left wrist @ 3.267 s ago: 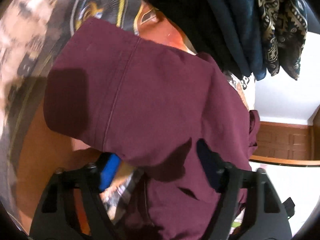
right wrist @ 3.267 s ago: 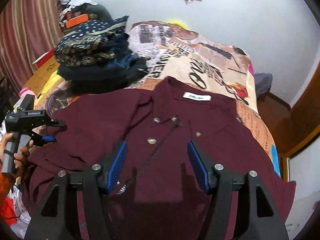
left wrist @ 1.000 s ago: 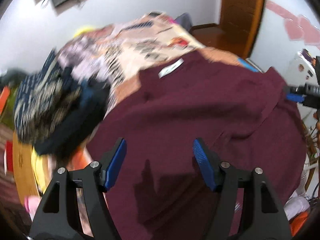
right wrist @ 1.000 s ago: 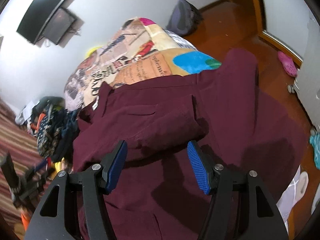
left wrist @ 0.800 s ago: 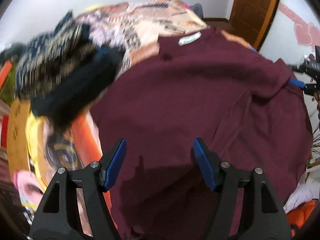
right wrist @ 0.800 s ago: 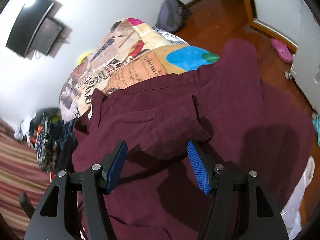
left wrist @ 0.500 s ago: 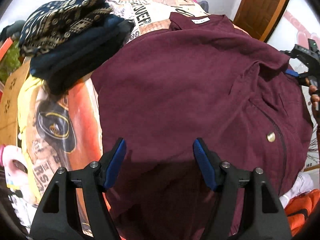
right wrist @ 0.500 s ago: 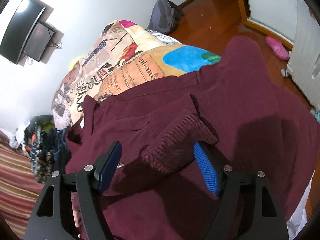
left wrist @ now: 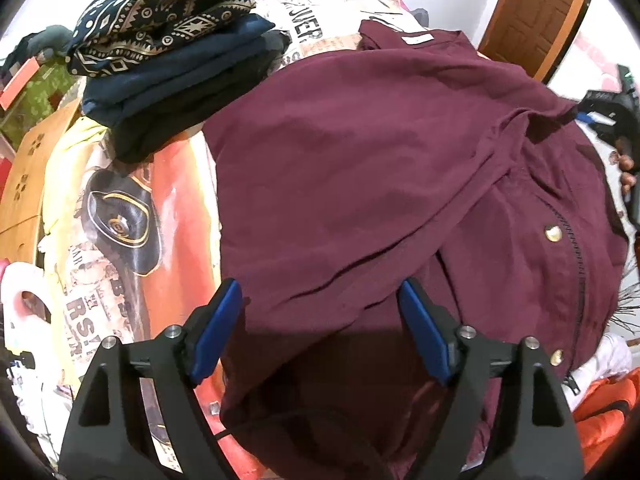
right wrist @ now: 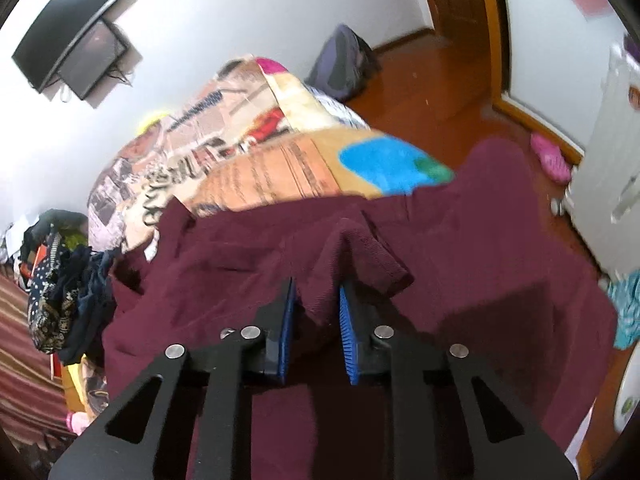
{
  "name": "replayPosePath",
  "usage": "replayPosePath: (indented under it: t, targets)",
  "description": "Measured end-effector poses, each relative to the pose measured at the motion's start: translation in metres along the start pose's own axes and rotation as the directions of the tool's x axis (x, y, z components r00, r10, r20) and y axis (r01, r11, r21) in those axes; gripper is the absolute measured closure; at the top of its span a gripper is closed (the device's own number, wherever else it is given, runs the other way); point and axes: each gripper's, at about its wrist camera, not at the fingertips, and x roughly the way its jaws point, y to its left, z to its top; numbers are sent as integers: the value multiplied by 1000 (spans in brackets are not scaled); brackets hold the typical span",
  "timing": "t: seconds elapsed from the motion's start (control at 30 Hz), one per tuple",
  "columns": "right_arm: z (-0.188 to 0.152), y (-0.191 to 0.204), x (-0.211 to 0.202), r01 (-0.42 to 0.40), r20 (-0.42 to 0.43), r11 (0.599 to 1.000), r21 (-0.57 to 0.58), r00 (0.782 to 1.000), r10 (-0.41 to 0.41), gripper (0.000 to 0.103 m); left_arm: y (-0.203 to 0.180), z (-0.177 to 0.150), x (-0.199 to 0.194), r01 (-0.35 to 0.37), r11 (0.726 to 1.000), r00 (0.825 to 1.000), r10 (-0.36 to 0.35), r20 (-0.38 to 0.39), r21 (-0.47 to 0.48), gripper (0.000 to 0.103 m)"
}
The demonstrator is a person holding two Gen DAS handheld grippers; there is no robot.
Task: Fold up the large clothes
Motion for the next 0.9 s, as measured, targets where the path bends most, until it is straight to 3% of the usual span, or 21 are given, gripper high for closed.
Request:
replayPosePath:
  t: [0.23, 0.4, 0.53, 0.77, 0.9]
  targets:
    - [14, 19, -56, -60, 149, 995, -77, 986, 71, 87, 22, 5, 19, -149, 985, 989, 148, -17, -89, 20]
    - [2, 22, -70, -45, 173, 991, -125, 983, 67, 87, 63, 7, 8, -123, 951, 991, 135, 24, -282, 20]
    - [-14, 11, -54, 0, 123, 990, -142, 992, 17, 87, 86, 5, 2, -30, 919, 998, 52, 47, -392, 20]
    - [-40, -14, -23, 68, -15, 985, -160, 997, -71, 81, 76, -8, 9, -44, 933, 999, 44, -8, -358, 20]
    - [-47, -24, -26, 92, -49, 981, -171, 994, -101, 62, 68, -11, -5, -29, 943, 999, 34, 10, -332, 20]
